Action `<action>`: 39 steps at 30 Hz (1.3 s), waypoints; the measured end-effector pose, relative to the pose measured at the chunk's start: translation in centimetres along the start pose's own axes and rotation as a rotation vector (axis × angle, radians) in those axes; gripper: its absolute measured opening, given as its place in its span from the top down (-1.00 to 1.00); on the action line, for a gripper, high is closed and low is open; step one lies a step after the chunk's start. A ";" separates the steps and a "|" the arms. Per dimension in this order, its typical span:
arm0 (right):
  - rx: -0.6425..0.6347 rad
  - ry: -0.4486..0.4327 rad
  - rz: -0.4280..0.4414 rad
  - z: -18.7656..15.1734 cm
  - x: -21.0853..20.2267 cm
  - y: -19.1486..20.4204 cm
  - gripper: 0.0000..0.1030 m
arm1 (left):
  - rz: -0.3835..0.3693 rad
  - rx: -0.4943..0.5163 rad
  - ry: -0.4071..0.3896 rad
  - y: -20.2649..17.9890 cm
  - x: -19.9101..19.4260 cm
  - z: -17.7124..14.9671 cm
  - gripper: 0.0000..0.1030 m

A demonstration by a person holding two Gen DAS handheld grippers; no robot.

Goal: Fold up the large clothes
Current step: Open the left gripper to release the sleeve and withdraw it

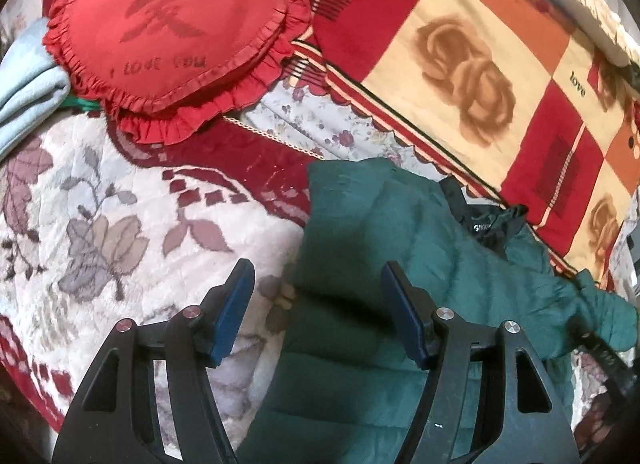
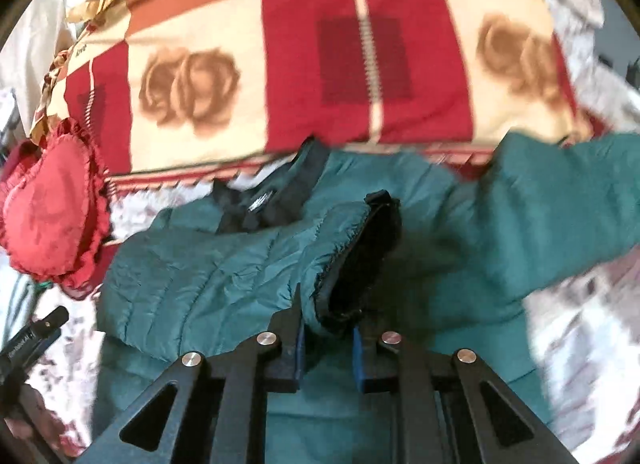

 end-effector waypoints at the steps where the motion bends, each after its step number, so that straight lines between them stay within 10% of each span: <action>1: -0.006 -0.011 -0.019 0.3 0.1 -0.6 0.68 | 0.004 0.006 0.010 -0.4 0.6 -0.1 -0.28; 9: -0.103 0.088 -0.102 -1.5 5.6 -2.8 0.67 | 0.061 0.089 0.091 -1.7 4.7 -2.2 -0.28; 14: -0.089 0.023 -0.180 -0.6 2.8 -4.0 -0.06 | 0.081 0.101 0.082 -1.4 5.5 -2.5 -0.28; 23: -0.106 0.046 0.059 0.8 2.0 2.0 -0.05 | 0.060 0.127 -0.009 -3.1 4.0 -0.5 -0.28; 39: -0.122 0.160 -0.083 -0.5 10.3 -0.2 0.09 | 0.099 0.221 0.053 -3.8 7.6 -2.3 -0.28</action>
Point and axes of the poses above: each gripper's, at about its wrist camera, not at the fingertips, and x roughly the way its jaws point, y to its left, z to its top, the point moved 5 cm from there along x, roughly the way its jaws point, and after that the axes turned 10 degrees about -y, right-handed, at the moved point
